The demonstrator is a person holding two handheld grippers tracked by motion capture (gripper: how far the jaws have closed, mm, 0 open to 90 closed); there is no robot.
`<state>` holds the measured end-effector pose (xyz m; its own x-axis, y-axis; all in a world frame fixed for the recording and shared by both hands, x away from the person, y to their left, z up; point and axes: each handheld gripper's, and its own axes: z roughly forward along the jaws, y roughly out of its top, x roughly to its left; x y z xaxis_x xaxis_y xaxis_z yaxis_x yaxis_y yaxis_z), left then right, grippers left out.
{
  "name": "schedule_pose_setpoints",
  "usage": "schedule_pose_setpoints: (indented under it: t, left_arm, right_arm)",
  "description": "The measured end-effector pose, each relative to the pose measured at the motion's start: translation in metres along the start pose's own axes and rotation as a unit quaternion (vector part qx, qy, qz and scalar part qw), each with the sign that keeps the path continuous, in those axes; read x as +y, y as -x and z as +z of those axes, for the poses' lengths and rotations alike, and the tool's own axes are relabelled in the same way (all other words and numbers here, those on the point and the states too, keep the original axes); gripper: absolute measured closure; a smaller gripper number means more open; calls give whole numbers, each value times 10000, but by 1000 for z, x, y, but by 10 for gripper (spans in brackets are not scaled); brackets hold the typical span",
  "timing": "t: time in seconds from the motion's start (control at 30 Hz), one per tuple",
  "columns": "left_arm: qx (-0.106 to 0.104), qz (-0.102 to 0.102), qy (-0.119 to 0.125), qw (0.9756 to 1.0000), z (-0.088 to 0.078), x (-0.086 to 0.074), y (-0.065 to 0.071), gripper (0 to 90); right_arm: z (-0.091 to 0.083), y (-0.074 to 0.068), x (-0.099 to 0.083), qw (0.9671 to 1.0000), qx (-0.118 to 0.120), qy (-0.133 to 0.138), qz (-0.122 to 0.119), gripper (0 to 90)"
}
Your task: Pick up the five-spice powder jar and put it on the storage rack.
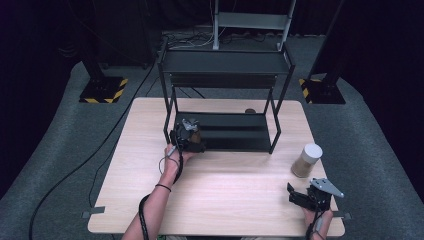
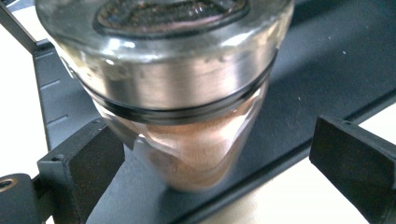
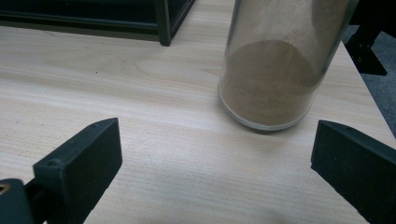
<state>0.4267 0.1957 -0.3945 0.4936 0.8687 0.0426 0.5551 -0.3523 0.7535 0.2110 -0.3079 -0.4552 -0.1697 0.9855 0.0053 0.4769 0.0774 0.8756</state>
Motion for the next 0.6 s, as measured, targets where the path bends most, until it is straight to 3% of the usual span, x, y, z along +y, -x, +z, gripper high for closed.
schedule_pose_setpoints:
  t: [0.3, 0.6]
  left_arm:
    - [-124, 96, -272, 9995, -12, 6, 6, 2]
    - [-294, 426, -462, 9976, -30, 1, 16, 2]
  right_arm:
    - [0, 0, 0, 10000, 5, 2, 5, 7]
    - [0, 0, 0, 10000, 6, 4, -2, 7]
